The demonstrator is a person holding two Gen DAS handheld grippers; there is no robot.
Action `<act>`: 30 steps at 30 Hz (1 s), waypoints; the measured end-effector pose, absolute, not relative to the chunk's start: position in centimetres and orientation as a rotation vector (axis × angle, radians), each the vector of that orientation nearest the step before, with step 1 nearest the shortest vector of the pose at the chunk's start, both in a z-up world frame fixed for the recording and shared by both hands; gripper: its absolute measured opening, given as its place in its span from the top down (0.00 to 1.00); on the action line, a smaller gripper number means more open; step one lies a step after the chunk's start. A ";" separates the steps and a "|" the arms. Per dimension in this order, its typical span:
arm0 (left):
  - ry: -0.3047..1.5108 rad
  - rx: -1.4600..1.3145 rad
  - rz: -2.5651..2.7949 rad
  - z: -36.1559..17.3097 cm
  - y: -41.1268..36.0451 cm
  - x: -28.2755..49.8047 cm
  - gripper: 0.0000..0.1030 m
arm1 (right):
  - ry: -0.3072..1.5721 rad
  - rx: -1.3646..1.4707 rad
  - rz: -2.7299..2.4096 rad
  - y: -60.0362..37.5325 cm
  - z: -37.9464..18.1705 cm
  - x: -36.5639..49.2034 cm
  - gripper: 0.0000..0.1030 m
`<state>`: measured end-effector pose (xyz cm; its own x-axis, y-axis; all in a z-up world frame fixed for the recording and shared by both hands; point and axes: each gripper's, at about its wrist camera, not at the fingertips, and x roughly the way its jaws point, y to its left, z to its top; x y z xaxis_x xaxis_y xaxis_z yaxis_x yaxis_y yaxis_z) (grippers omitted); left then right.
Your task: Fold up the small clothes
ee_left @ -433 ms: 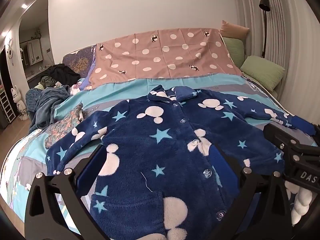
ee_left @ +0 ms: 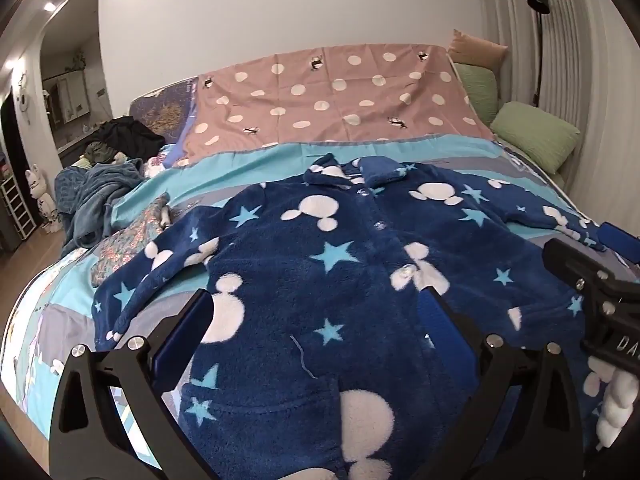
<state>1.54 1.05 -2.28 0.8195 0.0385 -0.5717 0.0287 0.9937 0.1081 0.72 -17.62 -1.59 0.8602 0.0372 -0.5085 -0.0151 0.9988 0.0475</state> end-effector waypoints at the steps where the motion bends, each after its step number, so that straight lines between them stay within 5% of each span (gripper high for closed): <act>1: 0.610 0.114 0.009 -2.4 1.2 1.6 0.01 | 0.542 0.048 0.024 -17.7 -1.7 0.9 0.02; 30: 0.610 0.059 -0.080 -3.7 1.4 0.9 0.02 | 0.557 0.083 0.009 -18.6 -2.4 1.1 0.02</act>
